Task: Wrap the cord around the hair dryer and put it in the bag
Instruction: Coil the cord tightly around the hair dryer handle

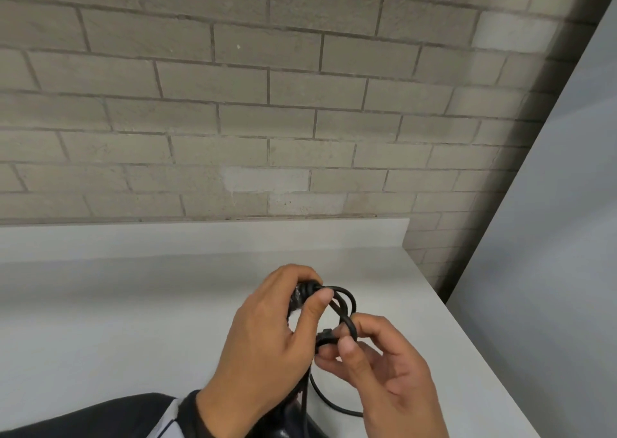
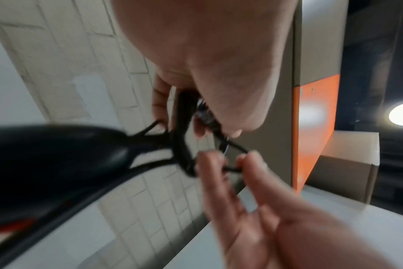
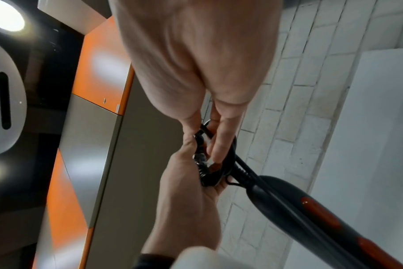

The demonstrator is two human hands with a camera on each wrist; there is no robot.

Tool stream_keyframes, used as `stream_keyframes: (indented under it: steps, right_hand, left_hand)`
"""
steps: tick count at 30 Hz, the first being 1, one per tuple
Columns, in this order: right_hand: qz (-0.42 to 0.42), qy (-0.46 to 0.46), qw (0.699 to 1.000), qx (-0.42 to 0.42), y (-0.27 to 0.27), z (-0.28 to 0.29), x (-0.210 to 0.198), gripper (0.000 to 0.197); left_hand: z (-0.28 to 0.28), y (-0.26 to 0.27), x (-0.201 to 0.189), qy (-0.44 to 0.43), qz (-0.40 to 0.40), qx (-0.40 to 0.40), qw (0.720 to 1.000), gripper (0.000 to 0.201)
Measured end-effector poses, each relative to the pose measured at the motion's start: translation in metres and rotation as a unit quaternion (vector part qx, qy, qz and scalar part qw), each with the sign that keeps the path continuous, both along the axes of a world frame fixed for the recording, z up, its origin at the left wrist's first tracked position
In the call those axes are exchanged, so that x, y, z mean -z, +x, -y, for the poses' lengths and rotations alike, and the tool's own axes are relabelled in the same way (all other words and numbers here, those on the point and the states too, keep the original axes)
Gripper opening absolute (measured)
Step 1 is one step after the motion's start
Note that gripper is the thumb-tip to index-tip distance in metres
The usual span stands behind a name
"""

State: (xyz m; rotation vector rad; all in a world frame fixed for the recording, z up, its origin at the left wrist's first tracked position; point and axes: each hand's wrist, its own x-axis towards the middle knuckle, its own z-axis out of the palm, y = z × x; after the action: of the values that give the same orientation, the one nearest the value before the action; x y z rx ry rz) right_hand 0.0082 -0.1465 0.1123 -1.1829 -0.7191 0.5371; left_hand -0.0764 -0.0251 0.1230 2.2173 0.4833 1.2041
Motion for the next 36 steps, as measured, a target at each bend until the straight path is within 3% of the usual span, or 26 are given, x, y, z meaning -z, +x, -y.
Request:
stream_keyframes:
  steps: [3,6,12,15,18,20,23,26,29,32,36]
  right_hand:
    - [-0.052,0.007,0.997,-0.056,0.001,0.0,-0.005,0.032]
    - [-0.133,0.006,0.982,-0.133,0.009,0.001,-0.009,0.053]
    - [-0.343,0.009,0.91,-0.231,0.019,0.003,-0.018,0.052]
    - [-0.39,0.02,0.887,-0.247,0.02,0.005,-0.016,0.05]
    - [-0.327,0.049,0.911,-0.248,0.017,0.007,-0.002,0.049]
    - [-0.21,0.061,0.947,-0.237,0.01,0.007,0.007,0.045]
    - [-0.04,0.025,0.99,-0.135,0.001,0.005,0.023,0.05]
    - [0.158,0.015,0.987,-0.029,-0.006,0.001,0.037,0.039]
    - [0.272,0.032,0.959,0.069,-0.009,-0.003,0.046,0.025]
    - [0.266,0.023,0.959,0.094,-0.011,-0.003,0.046,0.026]
    - [0.078,0.043,0.996,0.022,-0.002,0.004,0.034,0.035]
  left_hand:
    - [0.004,0.005,0.011,-0.017,0.052,-0.024,0.998,0.026]
    - [0.003,0.009,0.018,-0.047,0.109,-0.022,0.993,0.024]
    - [0.003,0.008,0.018,-0.054,0.141,-0.027,0.988,0.031]
    - [0.003,0.008,0.015,-0.017,0.135,-0.023,0.99,0.023]
    - [0.002,0.009,0.013,0.007,0.117,-0.035,0.993,0.026]
    - [0.0,0.011,0.012,0.002,0.115,-0.042,0.992,0.028]
    - [-0.001,0.013,0.012,0.005,0.114,-0.05,0.992,0.029]
    - [0.001,0.015,0.011,0.003,0.109,-0.046,0.993,0.028]
    - [0.002,0.016,0.012,0.007,0.106,-0.046,0.993,0.027]
    - [0.001,0.017,0.013,0.015,0.112,-0.048,0.992,0.028]
    - [-0.002,0.017,0.015,0.006,0.123,-0.056,0.991,0.029]
